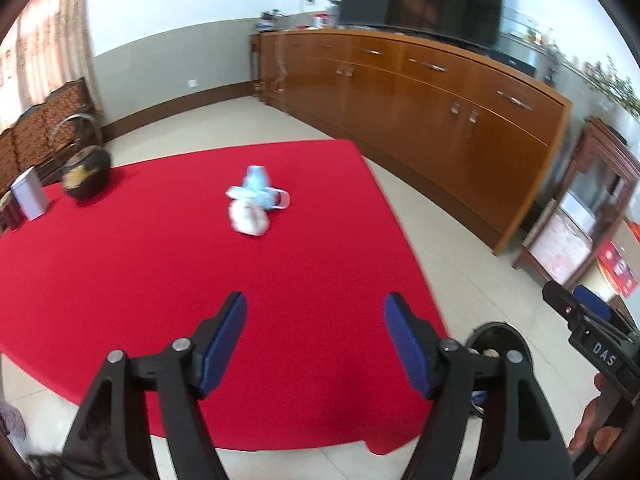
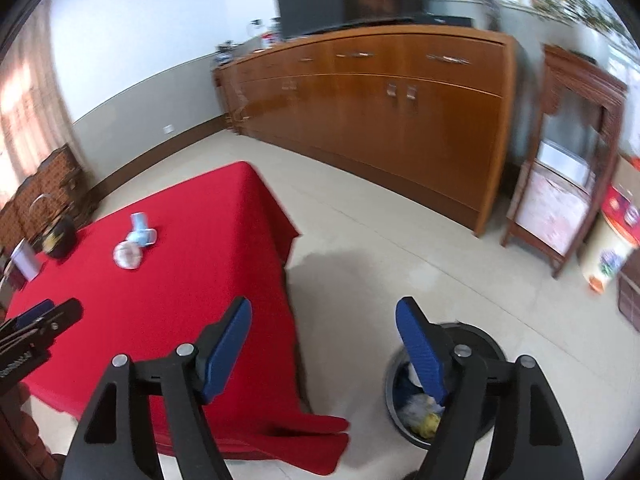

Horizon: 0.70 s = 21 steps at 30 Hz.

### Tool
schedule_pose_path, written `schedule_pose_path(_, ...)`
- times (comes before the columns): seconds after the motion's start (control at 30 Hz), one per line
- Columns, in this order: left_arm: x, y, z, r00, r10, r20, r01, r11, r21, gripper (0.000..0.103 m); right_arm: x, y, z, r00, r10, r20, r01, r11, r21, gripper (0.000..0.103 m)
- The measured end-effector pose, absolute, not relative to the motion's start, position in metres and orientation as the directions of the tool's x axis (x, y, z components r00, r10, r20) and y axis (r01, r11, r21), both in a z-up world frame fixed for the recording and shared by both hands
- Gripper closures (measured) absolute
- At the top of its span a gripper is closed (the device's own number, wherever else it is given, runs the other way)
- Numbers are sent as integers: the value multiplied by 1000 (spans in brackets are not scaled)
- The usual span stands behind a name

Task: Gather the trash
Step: 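Move both tools back over the table toward the mask and tissue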

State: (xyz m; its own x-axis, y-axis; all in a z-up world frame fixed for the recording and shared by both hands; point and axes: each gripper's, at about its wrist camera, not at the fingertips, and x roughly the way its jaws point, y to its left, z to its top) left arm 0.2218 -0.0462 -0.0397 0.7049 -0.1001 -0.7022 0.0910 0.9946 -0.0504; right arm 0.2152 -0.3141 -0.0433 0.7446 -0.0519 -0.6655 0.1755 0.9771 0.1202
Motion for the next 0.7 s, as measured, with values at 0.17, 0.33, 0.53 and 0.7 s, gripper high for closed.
schedule_pose_path(0.17,235,-6,-41,716,-40,-697,13,999,-44,28,242,-267,-40,748,3,-663,98,988,116,26)
schedule_pose_path(0.33,255,23,-50,705,-5,-709,-39,998,-46,28,271,-227,-43,746,52,-664,35,992,118,26)
schedule_pose_path(0.53,283,39,-61,693,7,-721,-65,997,-52,28,303,-196,-51,735,87,-673,-8,993,119,26)
schedule_pose_path(0.7,304,38,-70,682,1,-731,-57,997,-52,28,331,-179,-60,721,101,-685,-24,992,121,26)
